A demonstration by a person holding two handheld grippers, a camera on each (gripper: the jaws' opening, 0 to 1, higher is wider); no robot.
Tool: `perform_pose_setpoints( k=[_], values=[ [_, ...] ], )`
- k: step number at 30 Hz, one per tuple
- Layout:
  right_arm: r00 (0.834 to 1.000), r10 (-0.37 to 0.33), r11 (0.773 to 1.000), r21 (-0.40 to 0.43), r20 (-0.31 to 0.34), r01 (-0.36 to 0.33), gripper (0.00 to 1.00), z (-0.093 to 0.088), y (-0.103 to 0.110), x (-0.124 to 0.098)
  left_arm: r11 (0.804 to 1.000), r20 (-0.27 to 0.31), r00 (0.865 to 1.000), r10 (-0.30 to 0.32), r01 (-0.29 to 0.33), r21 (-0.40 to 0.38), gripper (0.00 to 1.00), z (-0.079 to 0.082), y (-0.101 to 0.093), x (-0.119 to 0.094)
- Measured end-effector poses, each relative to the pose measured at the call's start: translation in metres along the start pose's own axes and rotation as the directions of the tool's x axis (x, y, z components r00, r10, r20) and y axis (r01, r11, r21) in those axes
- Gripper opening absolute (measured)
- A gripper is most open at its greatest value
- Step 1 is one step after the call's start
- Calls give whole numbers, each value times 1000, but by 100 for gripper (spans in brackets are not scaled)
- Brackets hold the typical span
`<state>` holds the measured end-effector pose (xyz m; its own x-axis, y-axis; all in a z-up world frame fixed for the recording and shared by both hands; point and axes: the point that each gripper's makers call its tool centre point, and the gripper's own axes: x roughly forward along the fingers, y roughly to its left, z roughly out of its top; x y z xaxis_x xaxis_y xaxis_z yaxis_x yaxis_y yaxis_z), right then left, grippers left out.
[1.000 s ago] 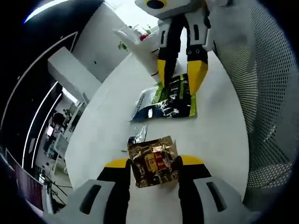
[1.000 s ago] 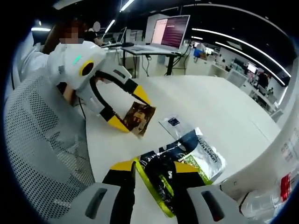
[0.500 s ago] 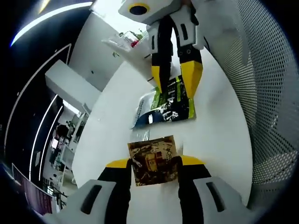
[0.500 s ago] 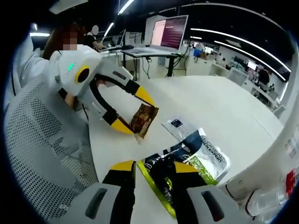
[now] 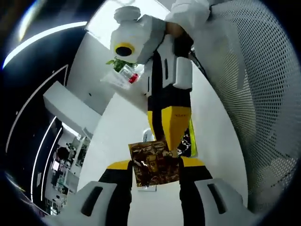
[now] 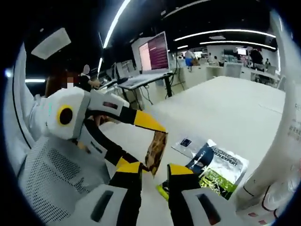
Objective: Arrange the skincare products in the storage area until every visible bottle or jar stands upright without overlapping.
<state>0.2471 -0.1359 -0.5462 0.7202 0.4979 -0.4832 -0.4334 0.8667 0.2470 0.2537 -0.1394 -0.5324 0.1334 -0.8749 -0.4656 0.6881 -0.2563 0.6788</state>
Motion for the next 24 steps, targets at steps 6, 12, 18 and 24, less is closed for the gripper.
perform_pose_setpoints(
  k=[6,12,18,24],
  values=[
    [1000,3,1000,14,11,-3,0,4,4,-3,1000,15,1000,1,-1,24,37,8,3,1],
    [997,-60,989,-132,44,66,0,16,-2,-8,998,-11,999,42,-42,55,40,10,15,-6],
    [988,-142,919,-364,54,152,0,26,-7,-11,986,-58,998,-6,15,169,39,19,18,-14],
    [985,-140,930,-328,98,165,0,36,-12,-18,989,-116,993,-26,42,143,46,16,20,-18]
  ],
)
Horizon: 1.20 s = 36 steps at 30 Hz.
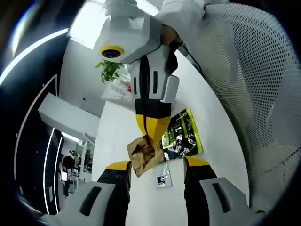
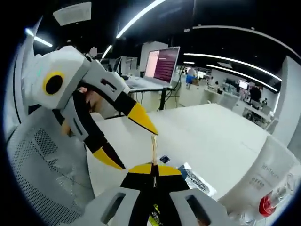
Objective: Arrange the skincare products in the storage area until every visible bottle or jar stands upright without overlapping.
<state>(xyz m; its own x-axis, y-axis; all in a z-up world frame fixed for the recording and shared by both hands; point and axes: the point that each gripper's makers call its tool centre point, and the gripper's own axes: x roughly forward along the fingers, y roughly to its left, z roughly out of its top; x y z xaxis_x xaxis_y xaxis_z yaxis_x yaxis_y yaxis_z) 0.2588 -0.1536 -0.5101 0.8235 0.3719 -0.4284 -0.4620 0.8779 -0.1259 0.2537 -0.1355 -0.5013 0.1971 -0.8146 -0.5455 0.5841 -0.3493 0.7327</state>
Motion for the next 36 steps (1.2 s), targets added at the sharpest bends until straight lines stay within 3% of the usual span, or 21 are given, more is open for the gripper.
perform_pose_setpoints(
  k=[3,8,10,14,16,20,23,26,30,31,33,35,36],
  values=[
    [1000,-15,999,-48,-12,14,0,0,0,-1,1000,-21,1000,11,-10,24,43,2,8,-1],
    [999,-49,997,-51,-2,49,0,4,-8,-4,999,-90,996,17,-13,40,41,-6,19,-4],
    [999,-48,998,-52,-3,48,0,4,-9,-5,998,-85,996,20,-16,55,41,-4,21,-5],
    [998,-27,977,-214,-61,13,0,-3,2,-1,992,-61,998,10,-2,124,40,15,25,-1],
    [998,-8,970,-244,-69,-9,0,-4,9,1,984,-44,999,-28,36,177,39,24,20,5],
    [998,-4,957,-290,-62,-14,0,-1,14,-1,979,-48,996,-70,78,190,26,29,14,13],
    [999,-30,958,-288,-44,16,0,3,3,-4,975,-71,993,-99,111,191,8,24,9,13],
    [999,-29,957,-289,-39,17,0,2,2,-4,979,-64,993,-94,104,177,4,25,9,12],
    [999,-45,951,-306,-3,42,0,7,0,-3,996,-26,997,-68,70,59,3,23,17,5],
    [998,-56,952,-301,9,56,0,10,-2,-4,998,-8,999,-54,54,-19,3,21,21,2],
    [998,-63,956,-285,18,66,1,11,-6,-5,989,32,999,-33,37,-142,3,17,28,-2],
    [998,-36,984,-172,56,45,9,17,-3,-4,963,59,998,-8,23,-267,3,11,35,-7],
    [997,-40,992,-115,60,47,12,17,-6,-5,938,90,996,18,14,-347,3,10,39,-11]
  ],
)
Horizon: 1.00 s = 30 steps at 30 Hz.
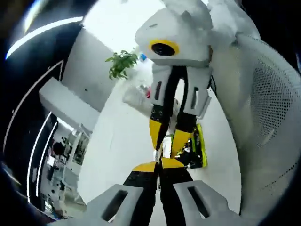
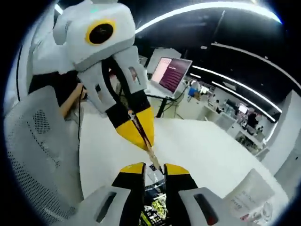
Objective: Arrange the skincare products in the storage area until every visible bottle or jar stands upright without overlapping.
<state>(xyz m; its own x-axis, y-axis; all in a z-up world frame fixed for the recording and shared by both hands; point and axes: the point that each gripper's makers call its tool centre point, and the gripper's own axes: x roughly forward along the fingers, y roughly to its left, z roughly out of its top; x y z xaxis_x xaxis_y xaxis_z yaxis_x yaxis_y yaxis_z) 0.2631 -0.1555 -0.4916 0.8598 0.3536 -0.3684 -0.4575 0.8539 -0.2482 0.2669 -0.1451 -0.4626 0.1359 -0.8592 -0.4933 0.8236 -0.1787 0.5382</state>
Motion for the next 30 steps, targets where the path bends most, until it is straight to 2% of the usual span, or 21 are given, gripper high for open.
perform_pose_setpoints(
  k=[2,3,5,7,8,9,10,11,12,13,15,17,20,21,22,23,24,26,27,28,30],
  values=[
    [1000,-2,998,56,-7,2,12,-3,-4,-2,988,54,998,37,-28,-154,3,2,10,-6],
    [1000,6,994,110,-4,-5,10,-4,-5,-3,956,103,993,58,-25,-293,3,2,15,-10],
    [998,38,976,212,50,-48,9,3,-2,-4,895,177,981,82,6,-446,3,7,23,-17],
    [989,77,933,339,126,-116,11,14,3,-5,854,236,968,87,50,-518,3,11,27,-23],
    [983,96,914,378,155,-149,11,18,5,-6,838,275,956,100,68,-541,3,15,30,-26],
    [977,112,891,417,182,-179,12,22,7,-7,793,376,920,110,147,-592,3,28,30,-32],
    [969,109,875,442,221,-199,14,28,6,-8,743,441,889,121,214,-634,3,36,32,-38],
    [952,114,865,443,283,-235,13,39,5,-11,694,482,857,181,236,-681,3,40,42,-45],
    [944,111,860,445,312,-248,12,44,6,-15,667,492,846,205,247,-703,3,39,47,-48],
    [920,118,843,453,373,-291,13,55,7,-19,638,498,838,222,262,-724,3,35,51,-50],
    [887,124,804,479,445,-352,11,68,7,-24,601,514,826,233,293,-743,3,34,51,-52],
    [866,127,779,492,483,-389,10,75,8,-29,594,535,816,219,324,-737,3,38,46,-52],
    [861,126,764,506,492,-401,1,76,8,-32,593,534,814,227,320,-739,3,38,45,-51],
    [854,132,738,525,504,-423,0,78,9,-34,600,511,828,231,292,-744,3,33,44,-48],
    [825,167,721,504,540,-475,0,85,15,-38,612,502,834,227,279,-740,3,31,43,-47],
    [851,138,741,517,507,-428,0,79,10,-36,614,498,837,229,272,-741,3,30,43,-45],
    [866,142,770,497,480,-401,0,75,11,-34,624,493,842,219,268,-734,3,29,41,-44],
    [885,137,792,487,445,-368,0,70,11,-31,670,457,875,158,245,-701,5,23,35,-39],
    [889,139,796,484,437,-363,0,68,12,-30,682,441,888,129,243,-689,9,21,32,-38],
    [898,152,797,486,413,-359,0,64,13,-28,690,401,913,81,239,-683,11,15,27,-35],
    [908,158,823,456,389,-339,0,61,14,-26,734,349,937,9,231,-639,14,7,18,-31]
  ],
)
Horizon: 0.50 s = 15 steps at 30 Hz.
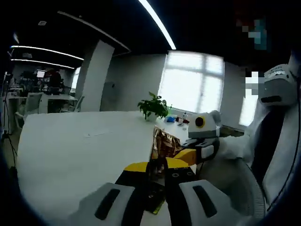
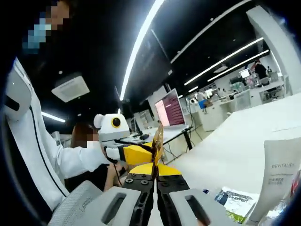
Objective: Arrange the skincare products in the storage area until every visible bottle or jar stands upright without overlapping.
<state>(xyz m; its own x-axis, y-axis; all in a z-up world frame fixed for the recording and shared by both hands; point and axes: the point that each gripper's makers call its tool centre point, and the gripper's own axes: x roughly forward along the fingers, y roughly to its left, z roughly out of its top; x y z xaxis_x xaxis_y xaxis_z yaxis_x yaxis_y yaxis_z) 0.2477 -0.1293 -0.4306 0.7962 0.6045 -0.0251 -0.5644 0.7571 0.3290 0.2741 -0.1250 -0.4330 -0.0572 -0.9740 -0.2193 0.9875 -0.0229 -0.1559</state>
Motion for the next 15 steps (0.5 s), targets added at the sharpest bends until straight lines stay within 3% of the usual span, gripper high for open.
perform_pose_setpoints(
  k=[2,4,8,11,13,15],
  values=[
    [999,-12,998,-62,-40,10,0,-7,-1,0,998,-57,997,-57,58,6,21,-8,-7,0],
    [997,-22,996,-90,-72,15,0,-13,-2,1,996,-76,993,-86,86,0,24,-10,-10,0],
    [993,1,992,-126,-115,-15,0,-22,4,3,994,-104,990,-100,103,22,28,-14,-7,0],
    [981,29,987,-150,-192,-58,0,-37,9,4,991,-141,982,-124,131,38,18,-22,-9,3],
    [972,2,984,-173,-234,-44,0,-47,4,3,983,-146,973,-180,183,7,12,-26,-17,3],
    [973,-3,989,-144,-231,-31,0,-48,3,2,985,-143,974,-173,173,-18,6,-32,-14,3]
  ],
)
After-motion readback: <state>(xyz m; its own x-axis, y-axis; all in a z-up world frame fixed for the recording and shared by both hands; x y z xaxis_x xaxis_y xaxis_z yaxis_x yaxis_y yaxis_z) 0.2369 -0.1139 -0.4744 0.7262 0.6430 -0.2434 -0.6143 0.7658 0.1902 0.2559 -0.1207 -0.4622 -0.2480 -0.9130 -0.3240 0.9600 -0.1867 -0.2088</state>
